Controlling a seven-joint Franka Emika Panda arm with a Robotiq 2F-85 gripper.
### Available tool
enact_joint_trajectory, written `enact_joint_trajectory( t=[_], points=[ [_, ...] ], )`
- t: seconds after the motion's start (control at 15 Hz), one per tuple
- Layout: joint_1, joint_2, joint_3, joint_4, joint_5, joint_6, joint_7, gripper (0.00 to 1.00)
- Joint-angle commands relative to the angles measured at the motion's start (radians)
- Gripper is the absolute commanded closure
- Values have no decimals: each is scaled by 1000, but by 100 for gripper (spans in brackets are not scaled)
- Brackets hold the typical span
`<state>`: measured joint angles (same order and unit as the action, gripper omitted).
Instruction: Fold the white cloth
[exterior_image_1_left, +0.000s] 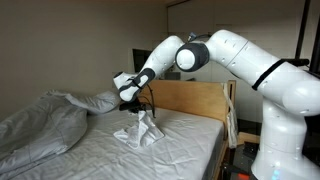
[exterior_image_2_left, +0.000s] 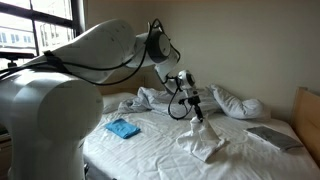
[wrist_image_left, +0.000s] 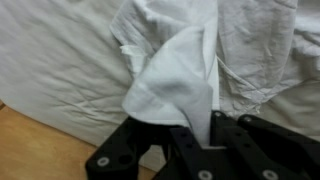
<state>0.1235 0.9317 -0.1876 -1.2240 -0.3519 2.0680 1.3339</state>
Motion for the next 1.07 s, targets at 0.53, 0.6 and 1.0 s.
enact_joint_trajectory(
  t=[0.53,0.6,1.0],
  points=[
    [-3,316,4,508,41,-89,-168,97],
    [-4,343,10,545,51,-96,-188,97],
    [5,471,1,712,85,-159,-229,97]
  ],
)
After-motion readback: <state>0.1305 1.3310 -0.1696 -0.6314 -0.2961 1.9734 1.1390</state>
